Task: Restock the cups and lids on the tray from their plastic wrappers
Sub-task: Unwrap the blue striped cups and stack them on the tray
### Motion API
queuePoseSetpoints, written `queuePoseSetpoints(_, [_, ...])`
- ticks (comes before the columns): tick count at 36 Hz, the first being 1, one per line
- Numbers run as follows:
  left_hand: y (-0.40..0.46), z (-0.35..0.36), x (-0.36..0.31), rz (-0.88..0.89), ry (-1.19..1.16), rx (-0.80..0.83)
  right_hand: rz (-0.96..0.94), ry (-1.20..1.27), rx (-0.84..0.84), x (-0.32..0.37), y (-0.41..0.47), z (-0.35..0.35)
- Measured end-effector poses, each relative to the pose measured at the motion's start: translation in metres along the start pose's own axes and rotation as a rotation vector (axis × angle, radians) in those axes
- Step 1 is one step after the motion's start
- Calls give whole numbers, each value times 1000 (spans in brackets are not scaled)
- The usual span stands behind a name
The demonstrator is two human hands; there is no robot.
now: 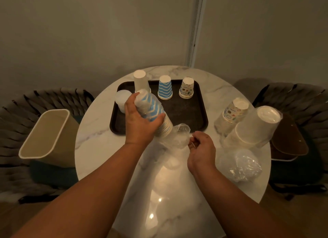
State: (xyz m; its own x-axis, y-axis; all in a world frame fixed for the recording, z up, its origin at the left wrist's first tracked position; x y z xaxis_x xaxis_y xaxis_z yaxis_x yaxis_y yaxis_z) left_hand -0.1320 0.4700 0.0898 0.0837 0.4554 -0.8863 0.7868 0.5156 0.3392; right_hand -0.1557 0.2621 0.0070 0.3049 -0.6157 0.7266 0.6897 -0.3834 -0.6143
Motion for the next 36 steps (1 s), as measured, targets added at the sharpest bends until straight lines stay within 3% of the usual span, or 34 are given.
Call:
queuePoseSetpoints(4, [-2,-1,-3,0,-20,-7,37,-87,-26,-9,-2,-2])
queuePoseSetpoints(7, [-3,-1,-7,-16,-45,-25,309,36,-39,-24,-2,0])
queuePoseSetpoints(13, [-7,3,-9,-128,-101,-28,530,0,146,-40,-11,12])
queuePoseSetpoints(28, [-13,11,-12,-240,-232,-12,405,187,483,-26,-12,39])
queuePoseSetpoints(36, [-12,6,-6,-142,4,-11,488,41,598,-35,-15,35])
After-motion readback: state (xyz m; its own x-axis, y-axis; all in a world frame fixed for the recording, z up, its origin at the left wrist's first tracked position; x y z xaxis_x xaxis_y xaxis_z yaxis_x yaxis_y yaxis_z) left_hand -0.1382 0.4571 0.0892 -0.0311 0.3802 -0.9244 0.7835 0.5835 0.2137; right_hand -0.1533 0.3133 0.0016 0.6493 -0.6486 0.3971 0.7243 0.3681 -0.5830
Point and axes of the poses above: each hand's wrist, its own y-axis towards the middle knuckle, its own z-axis out of the palm, x = y × z, the point moved 6 cm from there along y, towards the middle knuckle, and after that the axes turned 6 degrees about -x, right-handed, at the moved point
